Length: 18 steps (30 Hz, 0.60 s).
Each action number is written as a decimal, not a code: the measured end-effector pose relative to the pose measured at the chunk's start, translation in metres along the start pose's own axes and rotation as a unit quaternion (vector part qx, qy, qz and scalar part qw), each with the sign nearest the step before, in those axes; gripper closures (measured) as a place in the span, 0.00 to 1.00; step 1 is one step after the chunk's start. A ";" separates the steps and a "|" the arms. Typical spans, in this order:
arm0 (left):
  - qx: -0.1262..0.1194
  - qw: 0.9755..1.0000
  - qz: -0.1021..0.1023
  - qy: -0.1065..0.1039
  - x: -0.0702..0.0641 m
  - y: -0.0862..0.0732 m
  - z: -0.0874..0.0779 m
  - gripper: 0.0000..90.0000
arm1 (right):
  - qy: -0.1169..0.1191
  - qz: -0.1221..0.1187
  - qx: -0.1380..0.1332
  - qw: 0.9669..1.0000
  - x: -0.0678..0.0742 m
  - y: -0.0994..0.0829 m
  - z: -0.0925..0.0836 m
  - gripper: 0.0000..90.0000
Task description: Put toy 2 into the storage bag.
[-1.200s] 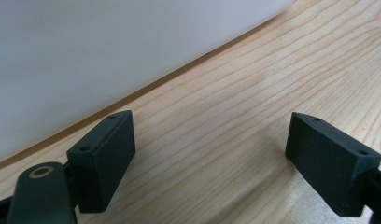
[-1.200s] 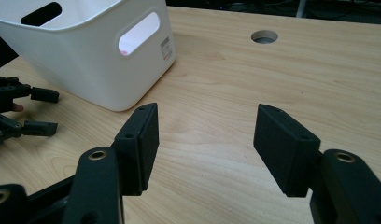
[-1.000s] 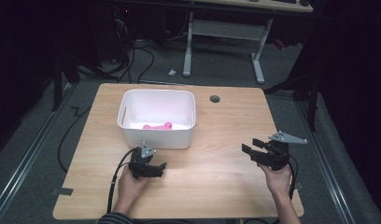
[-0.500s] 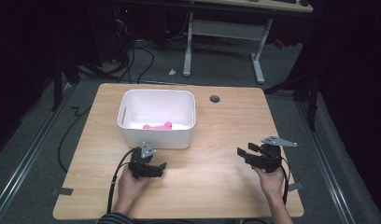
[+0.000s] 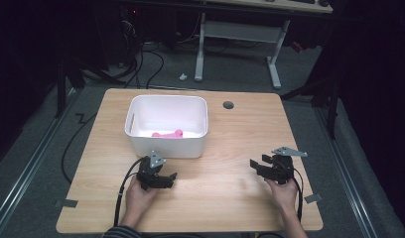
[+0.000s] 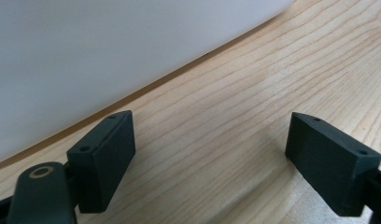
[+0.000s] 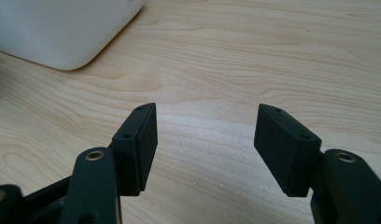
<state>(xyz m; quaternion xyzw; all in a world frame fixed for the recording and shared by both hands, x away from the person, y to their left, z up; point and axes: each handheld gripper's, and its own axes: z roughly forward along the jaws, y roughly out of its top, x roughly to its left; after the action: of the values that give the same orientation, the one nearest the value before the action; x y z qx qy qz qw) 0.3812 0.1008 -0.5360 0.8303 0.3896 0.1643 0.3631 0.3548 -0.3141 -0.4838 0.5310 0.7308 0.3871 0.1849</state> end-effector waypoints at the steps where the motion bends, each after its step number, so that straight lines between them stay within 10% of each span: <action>1: 0.000 1.000 0.000 0.000 0.000 0.000 0.000 0.18 | -0.004 -0.004 0.000 1.000 0.000 -0.001 0.001 0.44; 18: 0.000 1.000 0.000 0.000 0.000 0.000 0.000 0.18 | -0.043 -0.009 0.030 0.999 -0.006 -0.012 0.026 0.44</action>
<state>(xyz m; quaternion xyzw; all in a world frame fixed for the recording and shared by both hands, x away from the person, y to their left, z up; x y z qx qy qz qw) 0.3812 0.1009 -0.5360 0.8303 0.3895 0.1644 0.3631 0.3673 -0.3120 -0.5099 0.5454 0.7384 0.3405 0.2037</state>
